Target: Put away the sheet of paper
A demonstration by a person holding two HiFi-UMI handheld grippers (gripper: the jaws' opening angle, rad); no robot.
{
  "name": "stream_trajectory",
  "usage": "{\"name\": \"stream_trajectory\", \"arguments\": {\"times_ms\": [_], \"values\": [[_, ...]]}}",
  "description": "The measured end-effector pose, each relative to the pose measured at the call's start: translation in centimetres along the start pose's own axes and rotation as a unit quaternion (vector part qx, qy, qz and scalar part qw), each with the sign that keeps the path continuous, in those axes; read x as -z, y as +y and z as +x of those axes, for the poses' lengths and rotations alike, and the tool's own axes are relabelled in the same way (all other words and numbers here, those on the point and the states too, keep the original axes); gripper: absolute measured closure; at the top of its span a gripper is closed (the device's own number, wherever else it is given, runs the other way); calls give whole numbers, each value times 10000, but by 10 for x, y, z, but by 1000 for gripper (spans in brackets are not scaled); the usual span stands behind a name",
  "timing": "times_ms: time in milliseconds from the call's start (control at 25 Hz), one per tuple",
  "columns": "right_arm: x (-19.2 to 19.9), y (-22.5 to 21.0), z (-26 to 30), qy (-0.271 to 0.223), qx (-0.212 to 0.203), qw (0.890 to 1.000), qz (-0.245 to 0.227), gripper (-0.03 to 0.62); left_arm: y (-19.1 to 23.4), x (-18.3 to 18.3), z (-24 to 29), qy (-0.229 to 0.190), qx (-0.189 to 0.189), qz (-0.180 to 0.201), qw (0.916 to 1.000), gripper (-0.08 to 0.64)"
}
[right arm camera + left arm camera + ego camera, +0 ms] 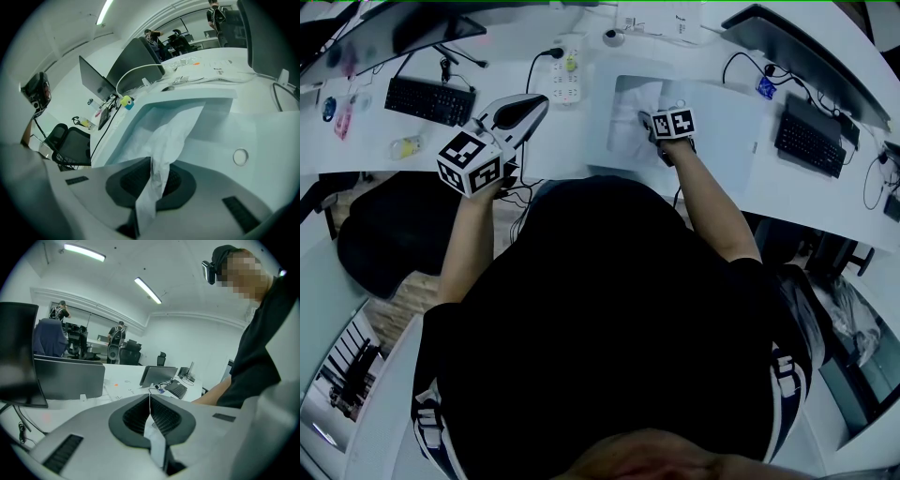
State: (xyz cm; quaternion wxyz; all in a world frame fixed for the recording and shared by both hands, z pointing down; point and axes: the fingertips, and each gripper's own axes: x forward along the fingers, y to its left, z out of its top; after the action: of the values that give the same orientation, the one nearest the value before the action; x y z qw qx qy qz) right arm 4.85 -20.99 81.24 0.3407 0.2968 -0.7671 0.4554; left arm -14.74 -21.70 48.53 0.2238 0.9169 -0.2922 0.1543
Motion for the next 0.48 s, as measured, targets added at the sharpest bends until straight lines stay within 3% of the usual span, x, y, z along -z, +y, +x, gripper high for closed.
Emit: {"name": "stream_trajectory", "arguments": {"times_ms": [120,280,480], "values": [[-1,0,-2,37,86,9998,-159,566,-1,0,0,12,-13,1,10000,538],[3,-3,-1,231,367,9969,-662,466,-3,2,1,19,2,-41,10000,538],[3,-7,-3,303,592,9940,-872,375,-5,1,1,9,26,-30,10000,538]]}}
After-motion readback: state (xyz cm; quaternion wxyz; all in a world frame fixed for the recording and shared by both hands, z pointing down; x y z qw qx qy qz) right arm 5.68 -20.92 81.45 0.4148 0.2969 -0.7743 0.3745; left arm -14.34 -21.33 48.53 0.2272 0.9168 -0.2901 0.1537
